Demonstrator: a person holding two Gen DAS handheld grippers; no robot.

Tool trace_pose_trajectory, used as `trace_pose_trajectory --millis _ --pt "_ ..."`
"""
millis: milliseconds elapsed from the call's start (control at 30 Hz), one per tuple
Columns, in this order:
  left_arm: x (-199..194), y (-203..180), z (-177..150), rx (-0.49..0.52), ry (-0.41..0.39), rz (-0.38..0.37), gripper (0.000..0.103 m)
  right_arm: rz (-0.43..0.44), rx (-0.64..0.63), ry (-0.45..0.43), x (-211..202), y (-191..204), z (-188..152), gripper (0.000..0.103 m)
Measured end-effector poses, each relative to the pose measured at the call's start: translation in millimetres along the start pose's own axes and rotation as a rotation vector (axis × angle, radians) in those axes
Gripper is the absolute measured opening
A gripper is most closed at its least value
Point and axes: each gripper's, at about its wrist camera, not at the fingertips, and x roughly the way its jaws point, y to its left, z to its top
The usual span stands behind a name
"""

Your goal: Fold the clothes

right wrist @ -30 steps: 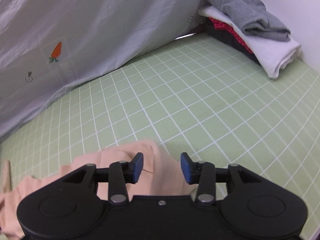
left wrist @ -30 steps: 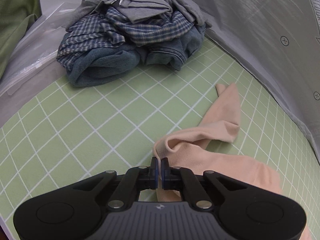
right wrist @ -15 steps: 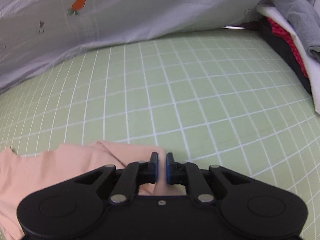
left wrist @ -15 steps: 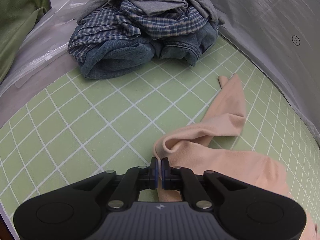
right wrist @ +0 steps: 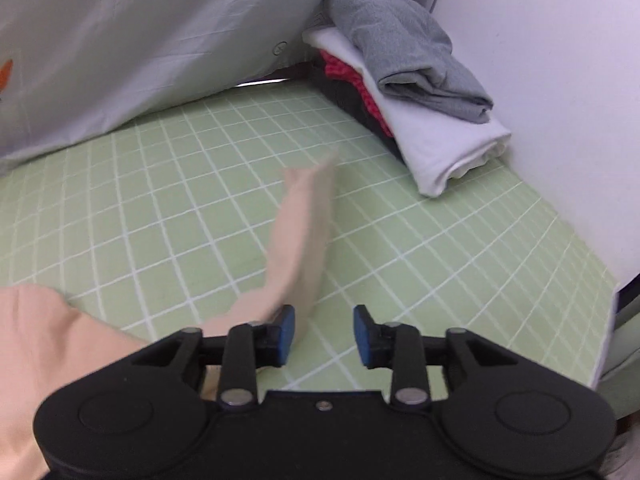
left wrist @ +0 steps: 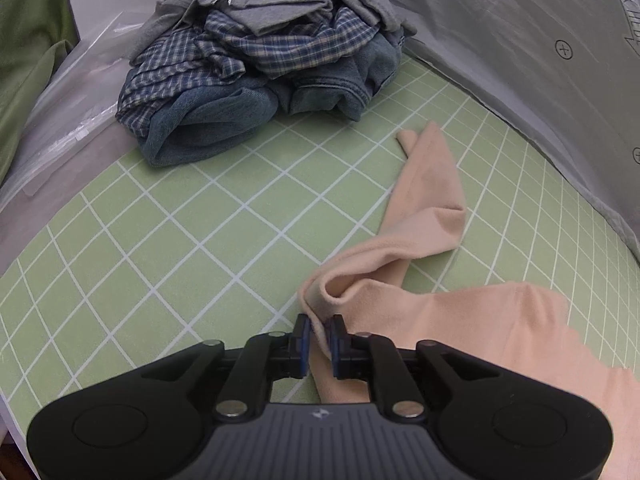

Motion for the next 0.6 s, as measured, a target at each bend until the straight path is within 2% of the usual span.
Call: trace_pose_trajectory --millis 67,133,200,300,367,433,500,600 --pt "-10 -7 4 0.041 -0.03 -0.02 0.03 0.032 -0.024 -0.023 -4 15 0 0.05" --pt "-19 -17 9 0.079 -0.069 -0.045 0.042 0.073 -0.062 -0.06 -8 35 3 0.071" --pt "-28 -27 13 0.118 -0.107 -0.07 0.049 0.124 -0.105 -0.092 -11 55 3 0.079" --pt "-24 -55 13 0.217 -0.121 -0.105 0.062 0.228 -0.206 -0.109 -8 92 1 0.084" --pt "-9 -77 8 0.313 -0.093 -0.15 0.065 0.3 -0.265 -0.102 -3 114 -1 0.086" --pt "11 -96 4 0.388 -0.055 -0.169 0.067 0.388 -0.292 -0.053 10 133 -3 0.086" --pt "25 -106 2 0.415 -0.029 -0.16 0.067 0.429 -0.292 0.004 24 145 -4 0.086" --pt "46 -120 0 0.457 0.01 -0.148 0.067 0.437 -0.309 0.038 37 153 -4 0.086"
